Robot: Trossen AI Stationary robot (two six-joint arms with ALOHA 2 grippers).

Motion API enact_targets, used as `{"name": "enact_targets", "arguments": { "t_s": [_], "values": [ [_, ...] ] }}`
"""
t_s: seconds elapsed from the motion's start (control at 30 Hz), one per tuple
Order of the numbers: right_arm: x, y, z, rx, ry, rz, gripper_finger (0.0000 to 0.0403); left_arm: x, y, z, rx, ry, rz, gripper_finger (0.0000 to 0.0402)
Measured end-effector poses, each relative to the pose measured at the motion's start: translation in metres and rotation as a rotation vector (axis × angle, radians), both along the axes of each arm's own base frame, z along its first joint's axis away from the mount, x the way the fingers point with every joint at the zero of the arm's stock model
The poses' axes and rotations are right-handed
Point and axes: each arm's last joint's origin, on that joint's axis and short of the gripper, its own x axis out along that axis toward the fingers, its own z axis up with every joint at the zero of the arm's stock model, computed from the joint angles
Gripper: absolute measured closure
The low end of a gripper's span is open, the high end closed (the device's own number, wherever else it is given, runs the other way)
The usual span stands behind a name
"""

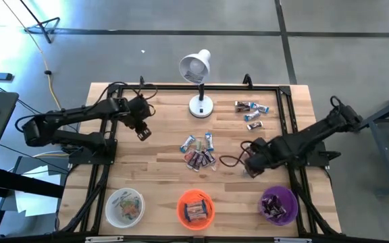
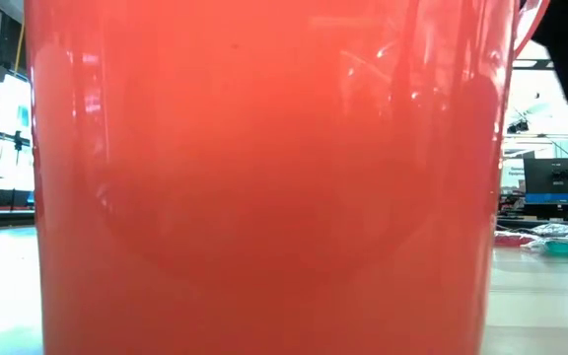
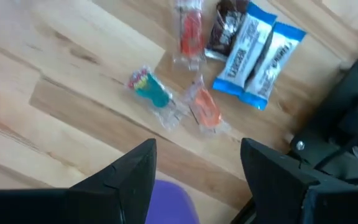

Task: Organize candy in baskets
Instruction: Put the brown chocolate bar into the purple bucket

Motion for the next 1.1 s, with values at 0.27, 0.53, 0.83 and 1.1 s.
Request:
{"name": "enact_targets", "arguments": {
  "t_s": [0.27,0.53,0.83,1.1],
  "values": [
    [0.023,-0.022,0.001,0.059,-0.132,-0.085,0.0176,-0.01,0.016,0.0,-0.002,0.009,0.249,0.0348],
    [0.04,-0.037,0.003,0.081,-0.263,-0.123,0.0176,0.004,0.035,0.012,0.055,-0.247,0.303,0.0348],
    [0.042,-0.039,0.004,0.083,-0.276,-0.14,0.0176,0.004,0.032,0.012,0.128,-0.213,-0.069,0.0353],
    [0.042,-0.039,0.004,0.102,-0.269,-0.119,0.0176,-0.004,0.046,0.032,0.255,0.056,-0.161,0.0353]
  ]
}}
